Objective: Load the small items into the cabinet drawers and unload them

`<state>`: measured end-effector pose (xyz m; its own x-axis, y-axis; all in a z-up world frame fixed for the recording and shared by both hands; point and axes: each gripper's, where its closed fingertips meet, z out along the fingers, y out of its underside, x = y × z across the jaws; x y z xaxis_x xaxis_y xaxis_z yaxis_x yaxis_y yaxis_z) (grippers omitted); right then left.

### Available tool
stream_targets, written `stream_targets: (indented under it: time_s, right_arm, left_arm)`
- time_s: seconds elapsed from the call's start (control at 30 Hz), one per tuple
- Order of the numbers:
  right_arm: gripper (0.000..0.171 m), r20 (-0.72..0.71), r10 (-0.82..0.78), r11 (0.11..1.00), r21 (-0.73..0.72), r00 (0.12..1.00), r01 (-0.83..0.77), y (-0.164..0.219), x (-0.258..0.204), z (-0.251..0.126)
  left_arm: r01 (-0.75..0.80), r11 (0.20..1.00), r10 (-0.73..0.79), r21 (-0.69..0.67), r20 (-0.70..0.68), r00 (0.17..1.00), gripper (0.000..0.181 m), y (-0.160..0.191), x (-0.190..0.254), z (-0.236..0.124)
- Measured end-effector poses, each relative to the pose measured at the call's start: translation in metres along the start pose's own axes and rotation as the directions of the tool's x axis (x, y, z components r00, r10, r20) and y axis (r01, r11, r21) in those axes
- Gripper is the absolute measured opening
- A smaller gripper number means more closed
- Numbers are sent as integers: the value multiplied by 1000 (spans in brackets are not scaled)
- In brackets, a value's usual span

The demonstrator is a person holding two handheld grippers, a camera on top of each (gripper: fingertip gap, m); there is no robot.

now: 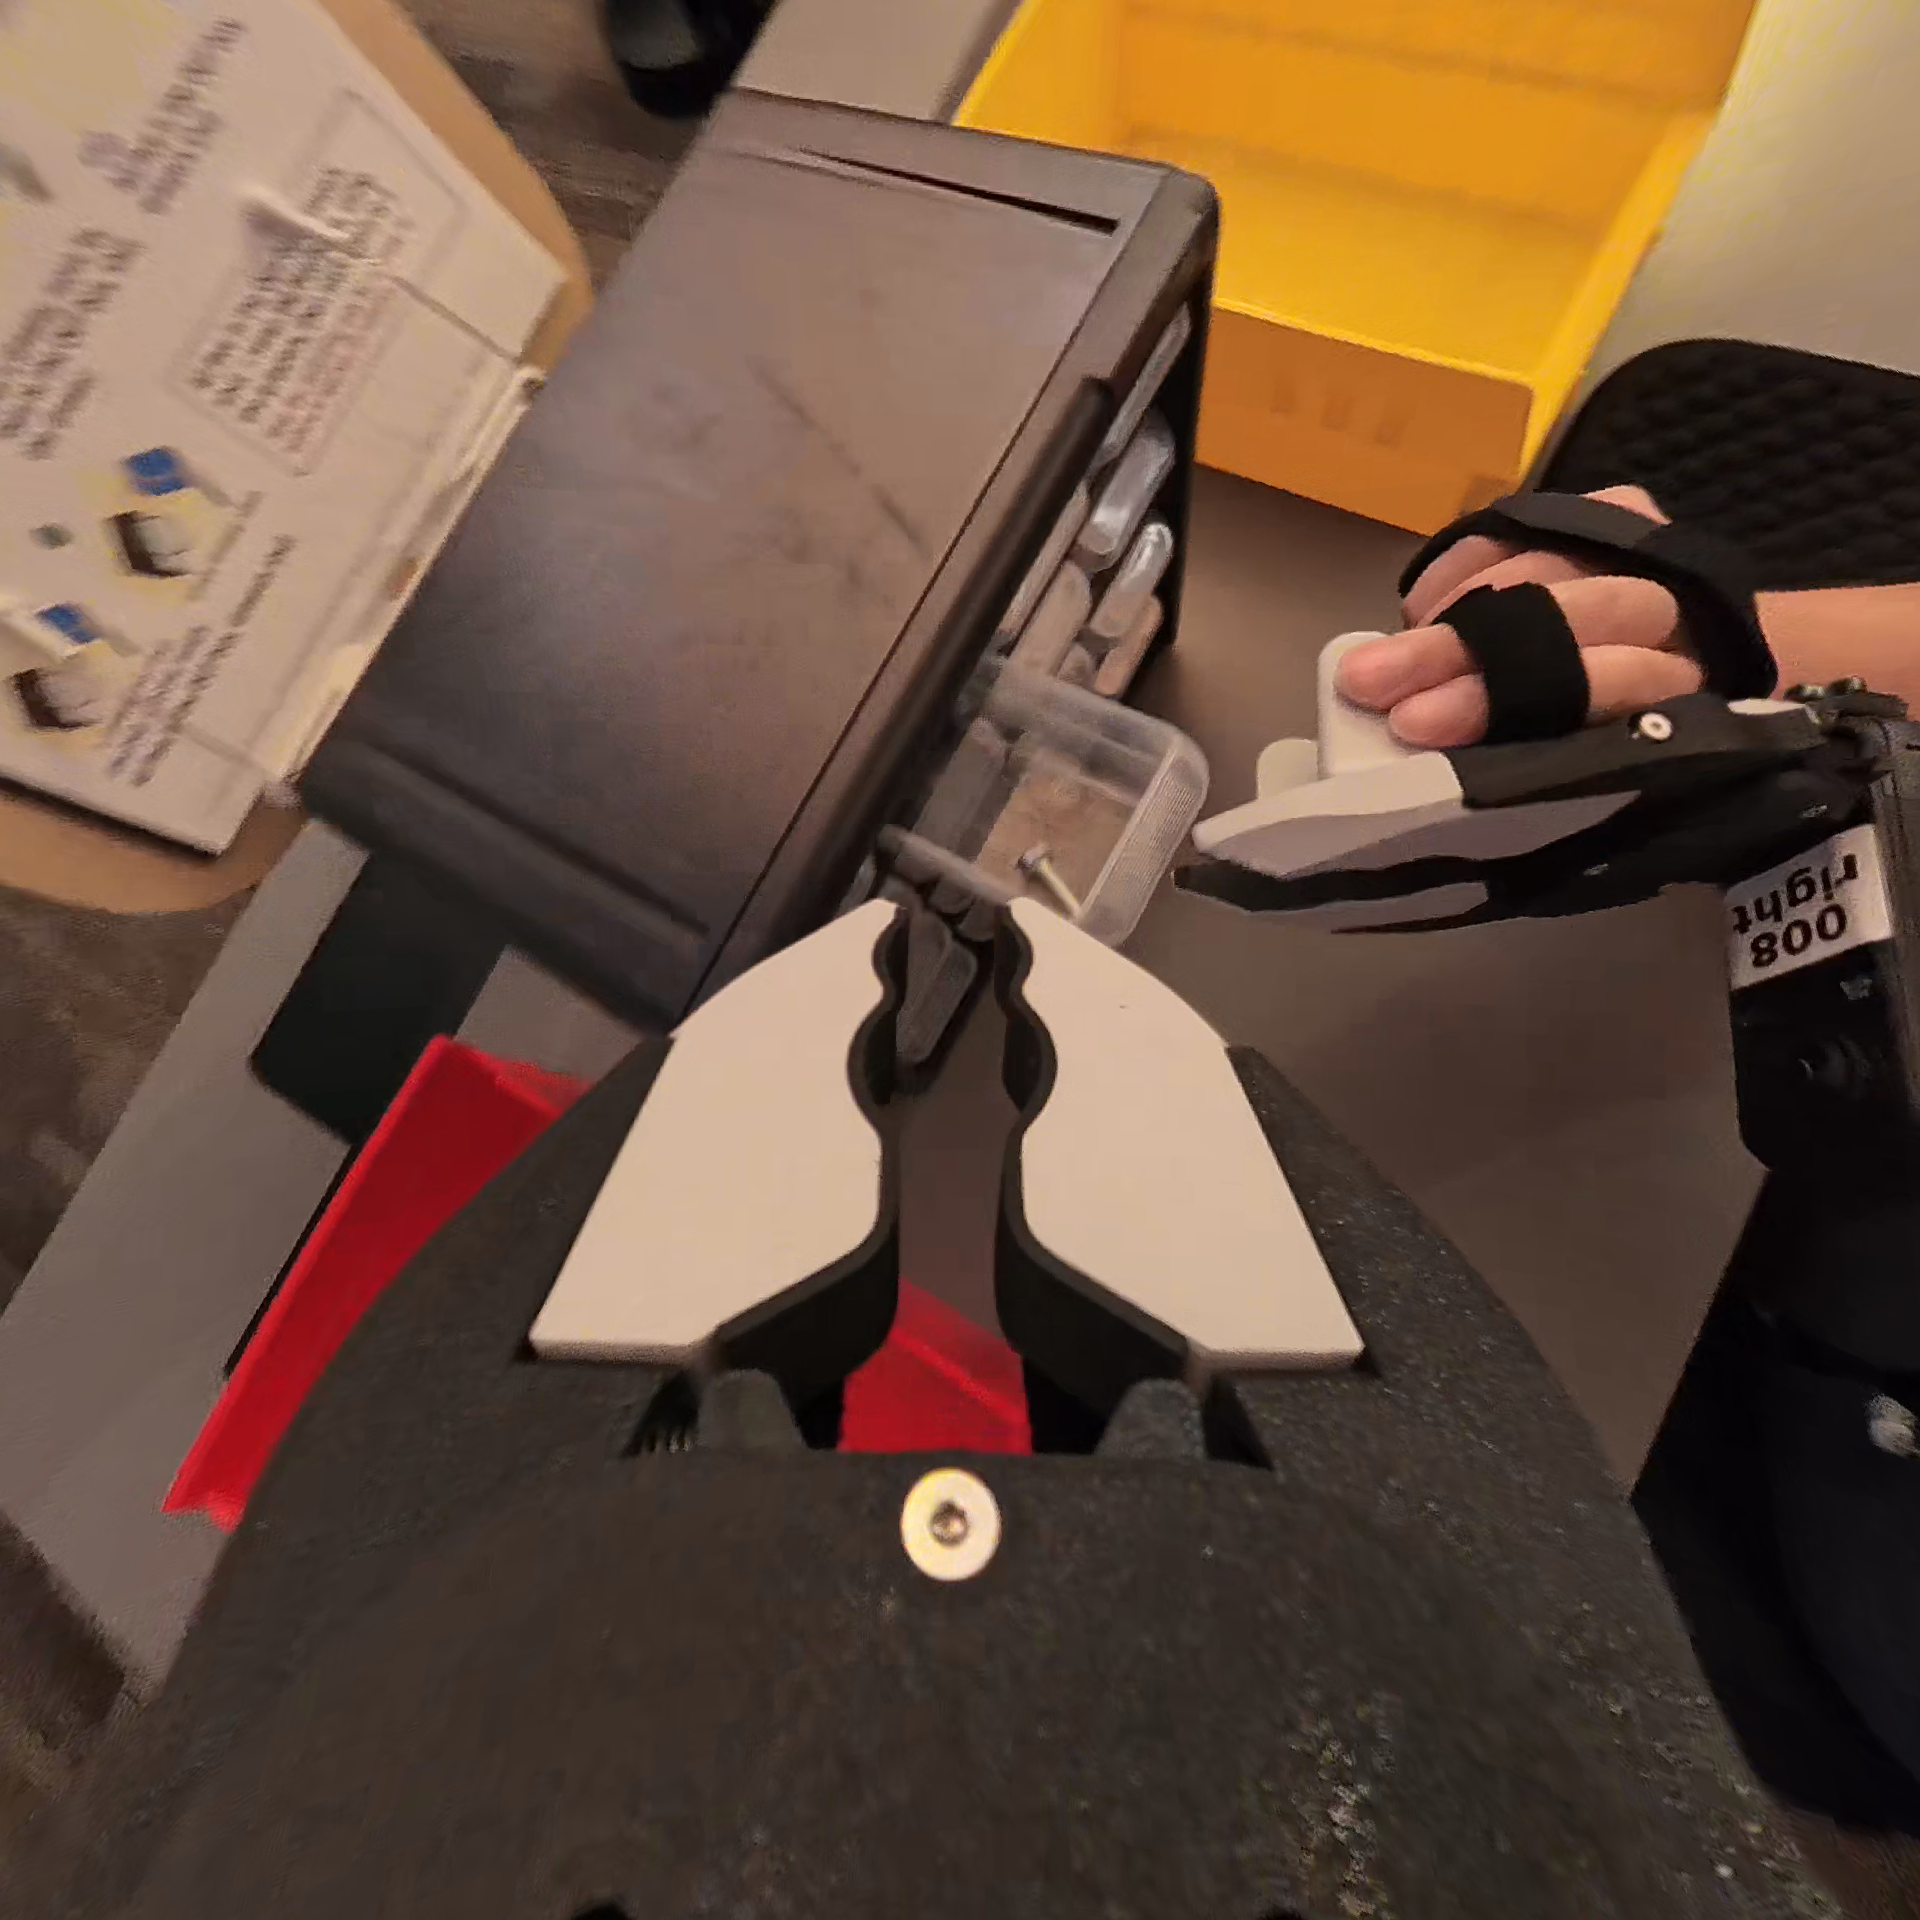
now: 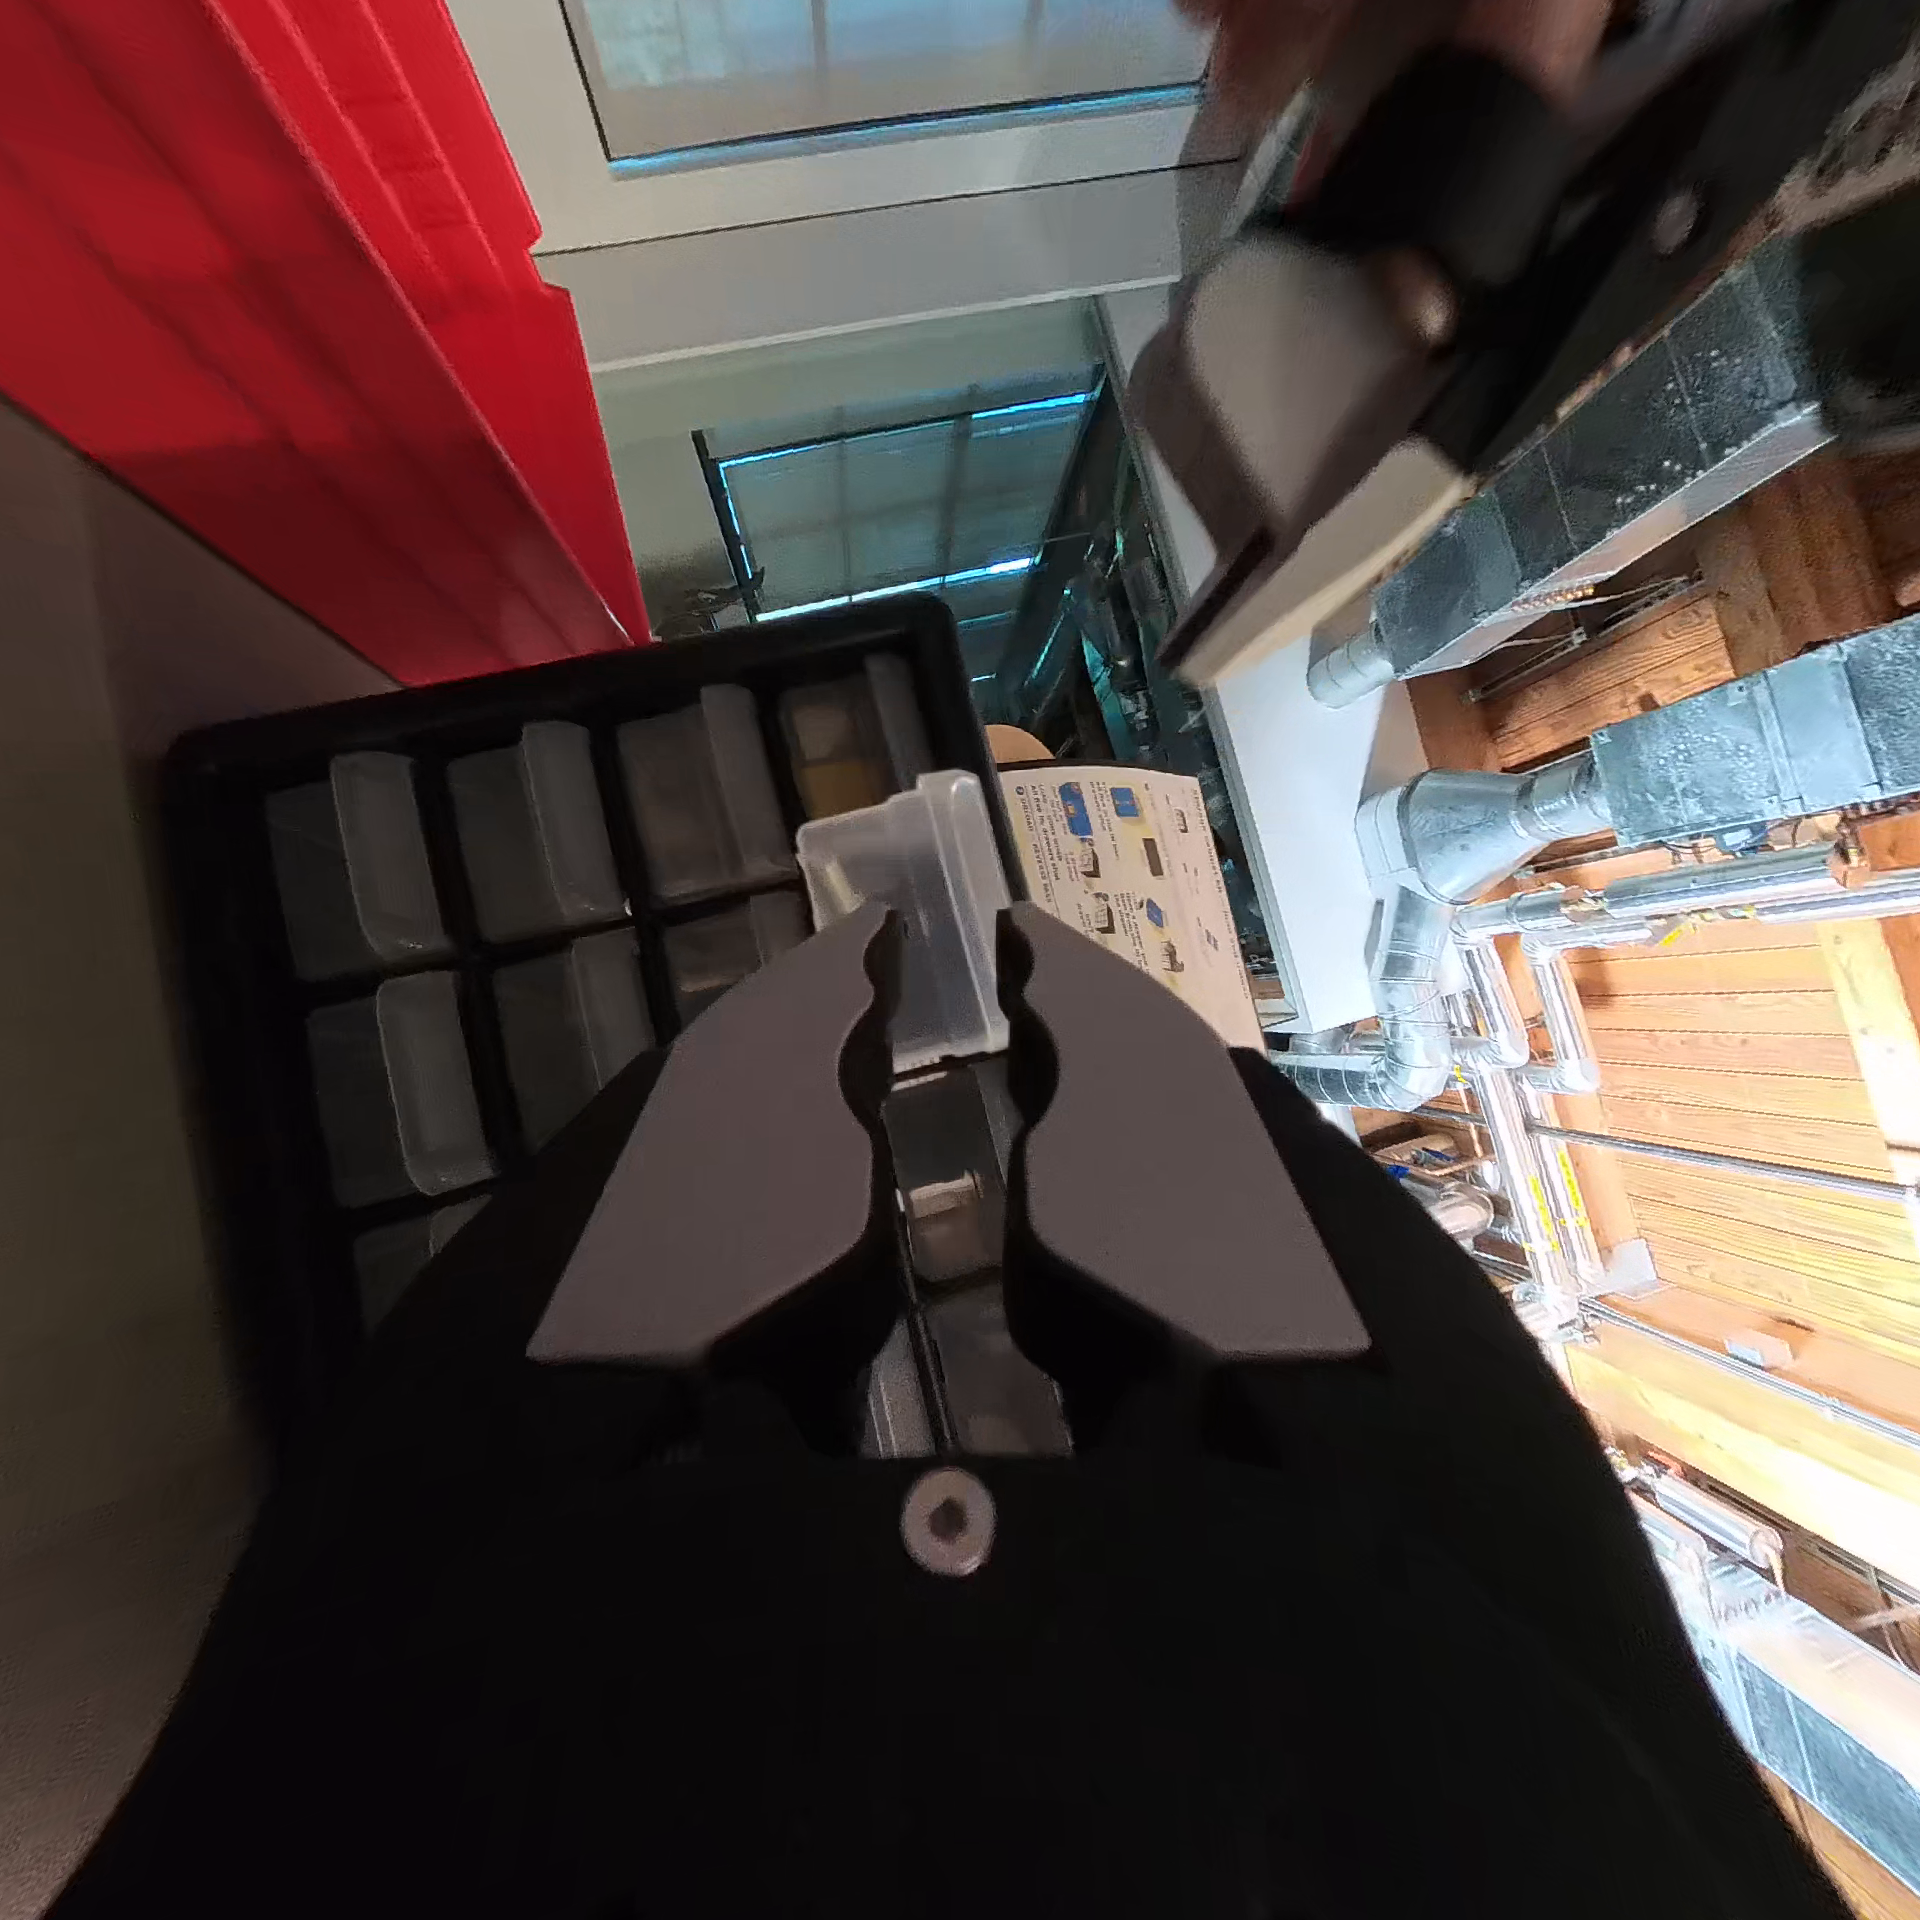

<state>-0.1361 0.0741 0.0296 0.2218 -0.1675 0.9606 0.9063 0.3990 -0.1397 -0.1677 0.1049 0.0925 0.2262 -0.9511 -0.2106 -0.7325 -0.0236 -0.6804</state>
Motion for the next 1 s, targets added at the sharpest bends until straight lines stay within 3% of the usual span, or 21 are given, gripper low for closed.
stream_targets:
  time_s: [0.2,0.47,0.9,1.0]
  right_arm:
    - [13,-16,7,999,-33,1000,-8,3,3,9]
    - [9,6,-9,994,-106,1000,9,25,0,33]
    - [12,4,-65,983,-169,998,65,45,-2,58]
    - [17,-25,-95,984,-155,995,90,43,-1,49]
  left_arm:
    - [62,987,-75,150,82,994,12,28,-11,-39]
    - [196,952,-237,234,160,958,10,65,-55,-71]
    - [293,931,-341,218,227,912,9,104,-86,-82]
    - [337,930,-362,146,212,908,15,124,-87,-76]
